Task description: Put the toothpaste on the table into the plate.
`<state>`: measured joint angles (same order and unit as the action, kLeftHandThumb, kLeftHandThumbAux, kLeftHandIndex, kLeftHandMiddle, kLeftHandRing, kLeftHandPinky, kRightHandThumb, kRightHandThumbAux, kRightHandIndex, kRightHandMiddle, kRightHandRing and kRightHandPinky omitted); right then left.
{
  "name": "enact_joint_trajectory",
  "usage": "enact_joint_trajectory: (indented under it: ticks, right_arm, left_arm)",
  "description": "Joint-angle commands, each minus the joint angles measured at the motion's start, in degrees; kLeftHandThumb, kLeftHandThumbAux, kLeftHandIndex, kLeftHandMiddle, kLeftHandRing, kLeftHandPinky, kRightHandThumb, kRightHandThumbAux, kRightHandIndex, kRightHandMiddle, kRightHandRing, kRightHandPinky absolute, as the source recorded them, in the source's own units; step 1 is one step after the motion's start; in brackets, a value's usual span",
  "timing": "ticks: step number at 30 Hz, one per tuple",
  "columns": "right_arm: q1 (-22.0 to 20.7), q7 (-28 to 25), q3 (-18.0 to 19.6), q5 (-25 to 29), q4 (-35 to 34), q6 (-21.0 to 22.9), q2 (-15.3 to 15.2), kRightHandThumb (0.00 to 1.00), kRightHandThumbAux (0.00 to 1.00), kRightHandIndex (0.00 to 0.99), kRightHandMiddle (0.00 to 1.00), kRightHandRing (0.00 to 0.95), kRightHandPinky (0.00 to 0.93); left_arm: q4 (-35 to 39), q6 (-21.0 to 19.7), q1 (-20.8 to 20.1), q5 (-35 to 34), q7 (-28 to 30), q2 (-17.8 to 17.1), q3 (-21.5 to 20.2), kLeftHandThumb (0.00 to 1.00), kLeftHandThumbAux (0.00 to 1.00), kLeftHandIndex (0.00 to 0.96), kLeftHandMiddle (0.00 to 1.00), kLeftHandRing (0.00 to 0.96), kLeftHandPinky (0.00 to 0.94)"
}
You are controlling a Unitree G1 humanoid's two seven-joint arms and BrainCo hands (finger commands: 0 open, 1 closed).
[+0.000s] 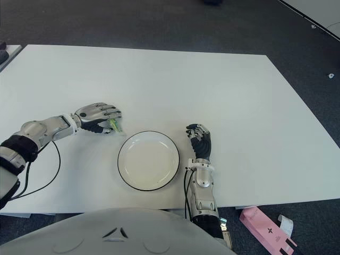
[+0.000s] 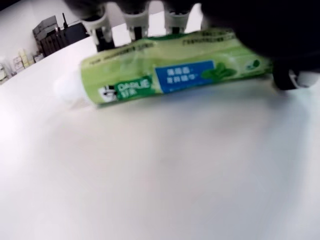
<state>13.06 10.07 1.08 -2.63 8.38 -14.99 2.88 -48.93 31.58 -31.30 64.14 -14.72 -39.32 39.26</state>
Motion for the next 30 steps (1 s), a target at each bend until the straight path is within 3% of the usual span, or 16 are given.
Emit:
enact_joint_trajectory:
  ticks: [1,15,19,22,25,26,28,30]
  right_arm:
    - [1.1,-0.3,0.0,0.6,0.2,0.8,1.0,0.712,0.728,0.426,0.463,0.455,0.453]
    - [1.3,-1.0,0.1,0.7,-0.4,1.4,0.9,0.711,0.728,0.425,0.452,0.435,0.434]
    - [1.3,-0.9,0.0,0.5,-0.6,1.6,0.9,0.711,0.728,0.425,0.452,0.432,0.427]
    - [1.3,-0.7,0.0,0.3,-0.6,1.7,0.9,0.71,0.728,0.426,0.45,0.427,0.423]
    - [1.3,-0.6,-0.1,0.2,-0.7,1.7,0.9,0.71,0.727,0.426,0.449,0.425,0.423]
    - [1.4,-0.6,-0.1,0.1,-0.8,1.7,0.9,0.71,0.727,0.426,0.449,0.425,0.423]
    - [1.4,-0.6,-0.1,0.1,-0.9,1.7,0.9,0.71,0.727,0.426,0.449,0.424,0.421]
    - [1.3,-0.5,-0.1,0.0,-1.0,1.8,0.9,0.71,0.727,0.426,0.449,0.423,0.419]
  left_arm:
    - [-6.1,-3.3,0.1,2.2,0.6,1.0,3.1,0.482,0.206,0.0,0.04,0.019,0.048]
    - [-11.0,-3.2,-2.1,1.7,-2.7,1.8,6.3,0.46,0.259,0.0,0.057,0.049,0.111]
    - [-12.7,-3.2,-2.2,0.9,-4.8,2.0,6.7,0.519,0.311,0.109,0.178,0.224,0.317]
    - [-13.8,-3.1,-2.0,-0.2,-6.4,2.3,6.3,0.619,0.357,0.302,0.315,0.334,0.398]
    - [-14.6,-3.2,-1.9,-0.8,-7.8,2.4,6.3,0.683,0.405,0.417,0.444,0.452,0.49]
    - [-14.8,-3.2,-1.8,-0.9,-8.6,2.5,6.3,0.69,0.41,0.429,0.458,0.466,0.501]
    - [-15.2,-3.3,-1.8,-1.1,-10.2,2.5,6.5,0.713,0.572,0.433,0.561,0.583,0.614]
    - [-15.5,-3.7,-1.7,-1.0,-12.1,2.7,6.6,0.721,0.628,0.435,0.619,0.649,0.677]
